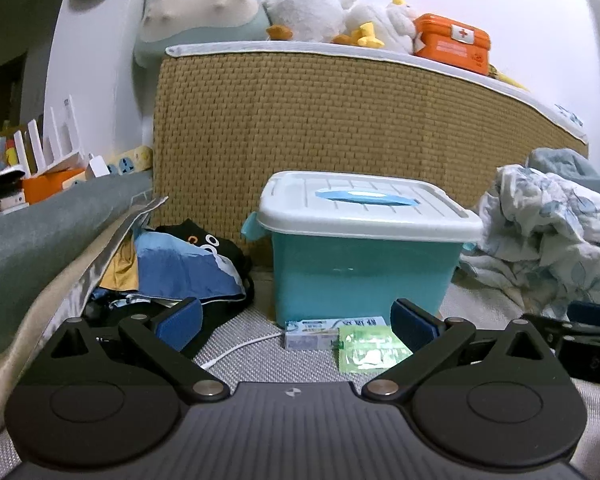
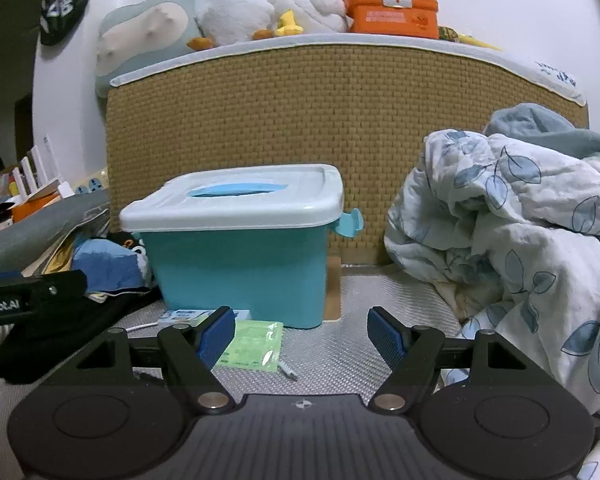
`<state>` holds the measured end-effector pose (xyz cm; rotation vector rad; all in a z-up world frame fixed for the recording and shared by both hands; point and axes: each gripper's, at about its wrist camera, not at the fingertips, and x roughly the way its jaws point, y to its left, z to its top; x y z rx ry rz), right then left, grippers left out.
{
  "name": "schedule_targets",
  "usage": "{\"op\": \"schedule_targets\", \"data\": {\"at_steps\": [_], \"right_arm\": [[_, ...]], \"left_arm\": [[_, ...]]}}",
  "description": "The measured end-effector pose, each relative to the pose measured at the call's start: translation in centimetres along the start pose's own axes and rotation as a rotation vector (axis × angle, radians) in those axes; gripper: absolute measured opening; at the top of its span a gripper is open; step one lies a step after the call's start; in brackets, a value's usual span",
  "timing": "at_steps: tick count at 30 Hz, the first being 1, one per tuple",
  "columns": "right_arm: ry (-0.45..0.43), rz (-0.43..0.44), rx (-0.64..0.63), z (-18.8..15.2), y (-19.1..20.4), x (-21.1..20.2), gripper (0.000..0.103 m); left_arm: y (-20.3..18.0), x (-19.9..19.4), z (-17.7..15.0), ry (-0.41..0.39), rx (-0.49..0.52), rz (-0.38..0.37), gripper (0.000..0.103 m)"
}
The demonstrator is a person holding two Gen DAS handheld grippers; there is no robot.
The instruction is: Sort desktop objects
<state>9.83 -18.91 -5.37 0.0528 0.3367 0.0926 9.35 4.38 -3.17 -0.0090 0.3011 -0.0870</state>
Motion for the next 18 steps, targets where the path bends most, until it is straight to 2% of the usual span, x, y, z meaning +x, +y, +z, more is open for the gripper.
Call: {"op": "schedule_targets", "data": {"at_steps": [18], "right_arm": [[-0.022,0.007,-0.013,-1.6,1.1,-3.1,0.077]], "left_arm": [[-1.1,-3.2,-2.7,0.022,-0.005,0.018,0.103]]}}
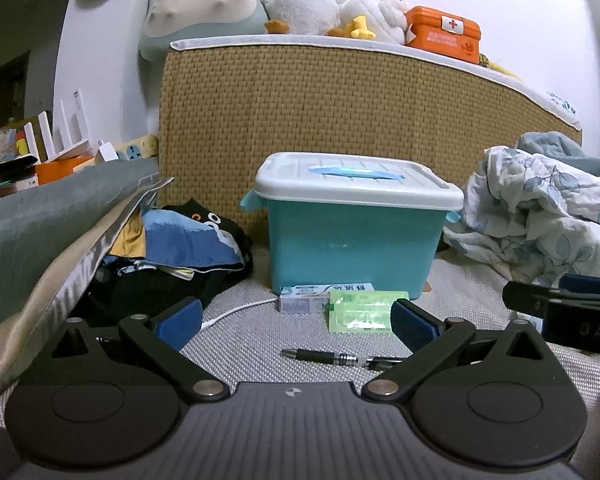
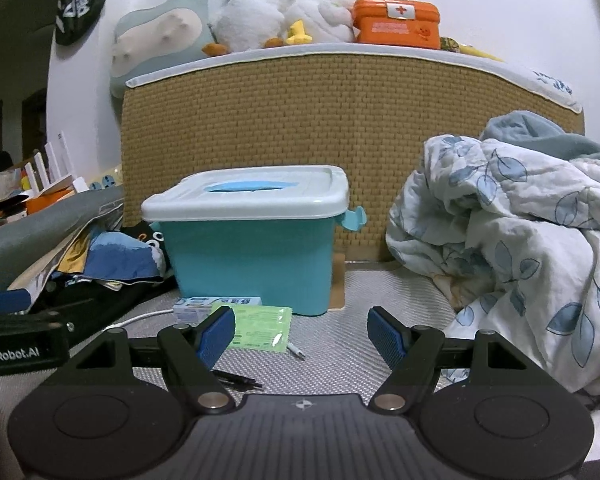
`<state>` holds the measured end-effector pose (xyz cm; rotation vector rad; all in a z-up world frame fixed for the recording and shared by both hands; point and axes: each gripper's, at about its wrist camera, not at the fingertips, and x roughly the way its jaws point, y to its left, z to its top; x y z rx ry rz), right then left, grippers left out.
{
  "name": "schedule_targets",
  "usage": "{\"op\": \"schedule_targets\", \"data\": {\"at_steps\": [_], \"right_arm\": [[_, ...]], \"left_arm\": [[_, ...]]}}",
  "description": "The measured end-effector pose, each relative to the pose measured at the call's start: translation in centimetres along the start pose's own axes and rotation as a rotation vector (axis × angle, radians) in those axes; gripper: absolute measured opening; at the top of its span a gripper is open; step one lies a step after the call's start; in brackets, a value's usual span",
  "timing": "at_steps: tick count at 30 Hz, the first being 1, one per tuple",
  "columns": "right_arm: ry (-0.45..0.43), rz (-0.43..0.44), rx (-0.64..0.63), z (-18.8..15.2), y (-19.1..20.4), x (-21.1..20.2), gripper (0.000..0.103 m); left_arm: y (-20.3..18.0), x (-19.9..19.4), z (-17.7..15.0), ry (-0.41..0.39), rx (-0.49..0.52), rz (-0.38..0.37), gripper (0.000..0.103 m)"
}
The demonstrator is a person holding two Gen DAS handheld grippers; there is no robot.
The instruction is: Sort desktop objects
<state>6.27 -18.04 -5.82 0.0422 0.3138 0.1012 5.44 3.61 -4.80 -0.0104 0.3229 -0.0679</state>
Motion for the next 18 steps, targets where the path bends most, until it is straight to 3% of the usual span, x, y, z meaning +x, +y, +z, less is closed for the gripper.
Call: {"op": "schedule_targets", "data": {"at_steps": [18], "right_arm": [[-0.041,0.027,-0.009,-0.8,0.8,-1.4,0.077]], "left_arm": [[-0.2,-0.4,-0.3,0.001,-0.003,-0.015,0.103]]}}
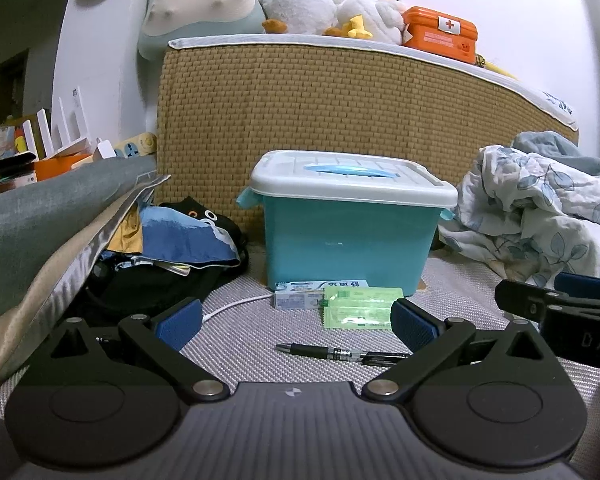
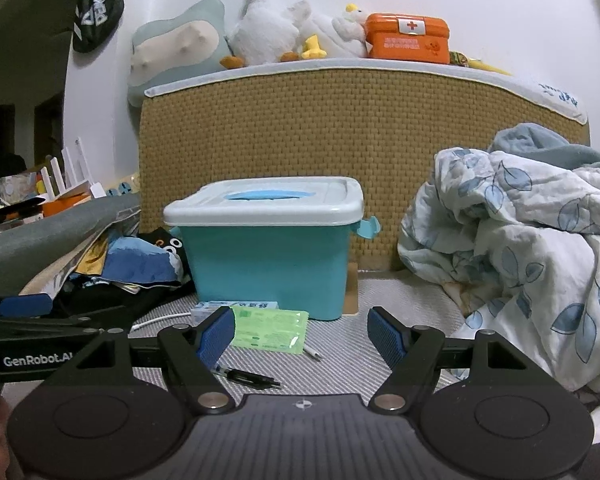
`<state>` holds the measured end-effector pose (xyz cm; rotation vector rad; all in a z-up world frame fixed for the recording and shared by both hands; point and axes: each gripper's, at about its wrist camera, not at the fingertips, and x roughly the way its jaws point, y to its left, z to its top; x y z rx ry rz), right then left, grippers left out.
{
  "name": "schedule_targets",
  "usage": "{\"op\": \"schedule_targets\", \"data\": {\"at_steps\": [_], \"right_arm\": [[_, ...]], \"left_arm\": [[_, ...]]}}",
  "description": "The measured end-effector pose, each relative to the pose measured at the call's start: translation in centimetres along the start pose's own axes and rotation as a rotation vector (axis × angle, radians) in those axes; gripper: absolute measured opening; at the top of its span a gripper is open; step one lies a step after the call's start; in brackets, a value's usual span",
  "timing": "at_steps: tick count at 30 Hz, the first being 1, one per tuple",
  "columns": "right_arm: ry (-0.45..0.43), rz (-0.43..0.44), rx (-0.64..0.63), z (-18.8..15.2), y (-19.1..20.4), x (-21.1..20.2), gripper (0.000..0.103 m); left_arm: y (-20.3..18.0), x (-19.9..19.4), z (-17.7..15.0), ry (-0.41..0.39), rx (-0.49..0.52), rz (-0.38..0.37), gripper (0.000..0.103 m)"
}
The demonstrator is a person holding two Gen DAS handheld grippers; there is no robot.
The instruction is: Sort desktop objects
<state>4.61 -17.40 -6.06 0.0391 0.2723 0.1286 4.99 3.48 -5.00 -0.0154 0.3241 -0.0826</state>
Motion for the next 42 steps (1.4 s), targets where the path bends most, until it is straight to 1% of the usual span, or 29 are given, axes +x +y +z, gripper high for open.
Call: {"op": "schedule_targets", "data": {"at_steps": [10,18,42], "right_arm": [[-0.014,0.006,0.003,-0.11,0.19,-0.19,0.077],[-0.013,0.003,0.022,-0.10,-0.08,-0.09,0.077],[-0.011,0.016,0.016,-0.31,0.20,-0.04,0.077]], "left_arm": [[-0.15,0.03,-0.18,0.002,0.000,-0.005,0.103],[-0.21,0.09,-0.25,0.005,-0.006,-0.007,0.103],[-0.11,0.14,-0.43,0.010,-0.011,-0.011,0.103]]}}
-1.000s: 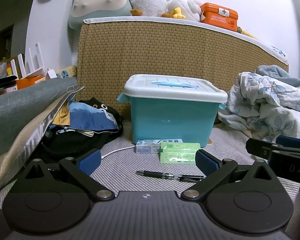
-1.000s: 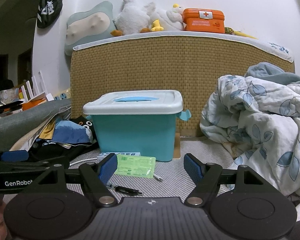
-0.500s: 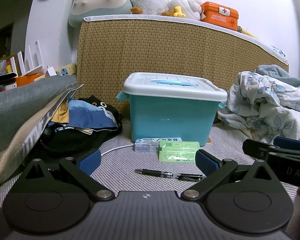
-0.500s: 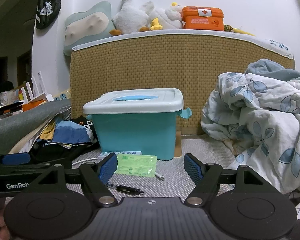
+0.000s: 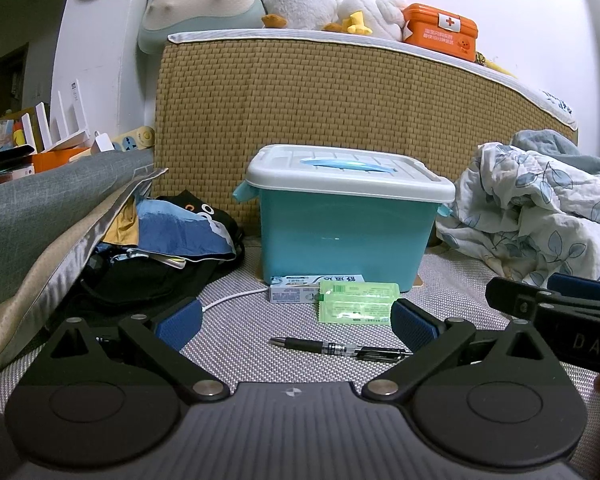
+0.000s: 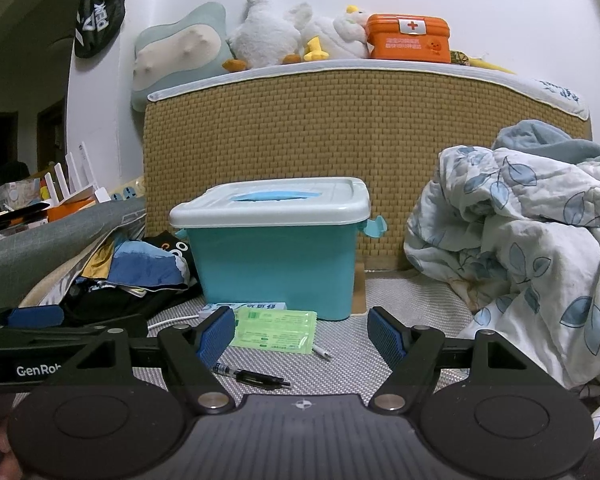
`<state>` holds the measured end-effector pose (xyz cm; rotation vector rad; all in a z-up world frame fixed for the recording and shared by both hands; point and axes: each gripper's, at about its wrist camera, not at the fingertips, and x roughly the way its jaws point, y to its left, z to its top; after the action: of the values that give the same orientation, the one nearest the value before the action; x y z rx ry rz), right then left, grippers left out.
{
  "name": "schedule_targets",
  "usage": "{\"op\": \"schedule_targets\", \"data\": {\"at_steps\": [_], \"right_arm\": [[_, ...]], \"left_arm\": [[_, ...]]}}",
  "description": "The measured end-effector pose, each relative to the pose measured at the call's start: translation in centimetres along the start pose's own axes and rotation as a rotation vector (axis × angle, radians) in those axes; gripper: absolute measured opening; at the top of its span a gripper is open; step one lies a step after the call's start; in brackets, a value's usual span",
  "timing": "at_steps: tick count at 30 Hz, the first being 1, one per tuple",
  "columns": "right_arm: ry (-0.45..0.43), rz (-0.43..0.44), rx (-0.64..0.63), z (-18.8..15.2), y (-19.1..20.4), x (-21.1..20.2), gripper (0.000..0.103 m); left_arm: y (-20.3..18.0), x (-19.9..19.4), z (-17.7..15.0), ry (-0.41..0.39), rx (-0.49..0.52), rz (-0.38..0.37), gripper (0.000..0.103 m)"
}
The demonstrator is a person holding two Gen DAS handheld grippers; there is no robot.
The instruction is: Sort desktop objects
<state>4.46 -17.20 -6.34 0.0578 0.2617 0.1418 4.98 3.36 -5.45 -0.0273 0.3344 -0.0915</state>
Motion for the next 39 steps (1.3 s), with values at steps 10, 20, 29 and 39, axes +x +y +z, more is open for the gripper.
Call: {"op": "schedule_targets", "data": {"at_steps": [10,20,29,39], "right_arm": [[0.002,-0.001,0.003,-0.02,-0.06,0.07,0.077],[0.003,-0.003,0.002,-0.13,0.09,0.00,0.077],[0.004,-0.002,0.000,-0.17,0.10,0.02,0.077],[0.005,-0.002,0.000,-0.18,0.02,0.11,0.077]], "left_arm": [[0.01,-0.04,-0.04,-0.001,0.000,0.002,0.103],[0.02,-0.09,-0.05,-0.002,-0.001,0.002,0.103],[0.02,-0.11,-0.06,-0.002,-0.001,0.000,0.103],[0.18,-0.11,-0.02,0.000,0.002,-0.002,0.103]]}}
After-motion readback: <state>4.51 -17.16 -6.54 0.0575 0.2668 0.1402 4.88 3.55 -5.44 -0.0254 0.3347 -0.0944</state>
